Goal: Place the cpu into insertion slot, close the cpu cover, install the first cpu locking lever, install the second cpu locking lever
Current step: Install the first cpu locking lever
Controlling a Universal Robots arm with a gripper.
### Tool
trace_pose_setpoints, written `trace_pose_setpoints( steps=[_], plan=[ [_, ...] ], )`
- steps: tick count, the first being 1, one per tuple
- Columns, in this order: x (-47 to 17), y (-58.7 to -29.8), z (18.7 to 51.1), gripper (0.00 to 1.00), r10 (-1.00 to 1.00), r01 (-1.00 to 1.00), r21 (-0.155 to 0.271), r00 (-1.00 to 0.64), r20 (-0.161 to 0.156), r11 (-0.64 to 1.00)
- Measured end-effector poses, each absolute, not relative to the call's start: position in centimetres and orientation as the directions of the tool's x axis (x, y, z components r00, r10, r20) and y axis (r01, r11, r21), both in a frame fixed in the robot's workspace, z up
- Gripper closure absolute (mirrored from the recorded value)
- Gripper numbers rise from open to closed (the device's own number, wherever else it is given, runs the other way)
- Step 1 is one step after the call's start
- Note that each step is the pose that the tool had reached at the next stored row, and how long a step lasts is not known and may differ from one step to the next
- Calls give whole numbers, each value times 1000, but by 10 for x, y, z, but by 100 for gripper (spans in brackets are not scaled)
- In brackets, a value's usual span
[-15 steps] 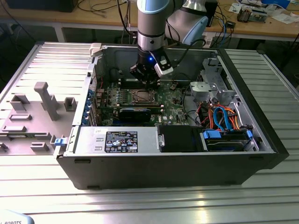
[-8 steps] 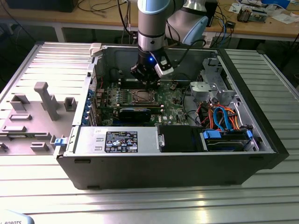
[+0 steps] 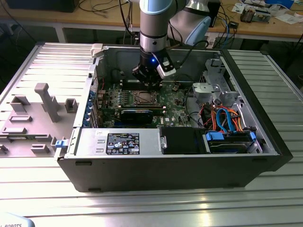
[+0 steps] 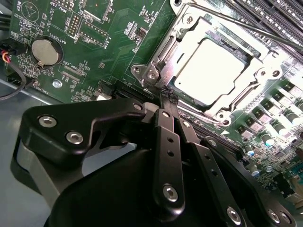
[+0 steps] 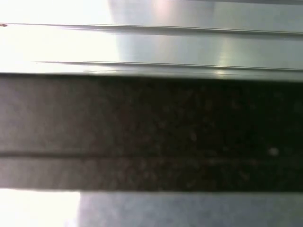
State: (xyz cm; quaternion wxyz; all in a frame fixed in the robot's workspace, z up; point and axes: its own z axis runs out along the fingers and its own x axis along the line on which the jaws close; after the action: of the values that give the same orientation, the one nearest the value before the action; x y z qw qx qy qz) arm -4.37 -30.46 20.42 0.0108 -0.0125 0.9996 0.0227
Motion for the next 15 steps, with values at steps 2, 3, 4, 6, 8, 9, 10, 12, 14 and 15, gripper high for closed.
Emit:
trace_pose_setpoints(
  steps=[2,3,4,6,8,9,10,12,14,15],
  plan=[
    [-43,-305,204,89,-25,-26,45,-999,-22,999],
    [-43,-305,204,89,-25,-26,44,-999,-22,999],
    [-43,-305,204,89,-25,-26,44,-999,-22,999],
    [-43,-305,203,89,-25,-26,42,-999,-22,999],
    [-43,-305,202,89,-25,-26,41,-999,-22,999],
    [-43,-305,202,89,-25,-26,41,-999,-22,999],
    [-43,-305,202,89,-25,-26,41,-999,-22,999],
    [-42,-305,202,89,-25,-26,46,-999,-21,999],
    [-42,-305,202,89,-24,-26,65,-999,-21,998],
    [-42,-305,202,89,-24,-26,68,-999,-21,997]
  ],
)
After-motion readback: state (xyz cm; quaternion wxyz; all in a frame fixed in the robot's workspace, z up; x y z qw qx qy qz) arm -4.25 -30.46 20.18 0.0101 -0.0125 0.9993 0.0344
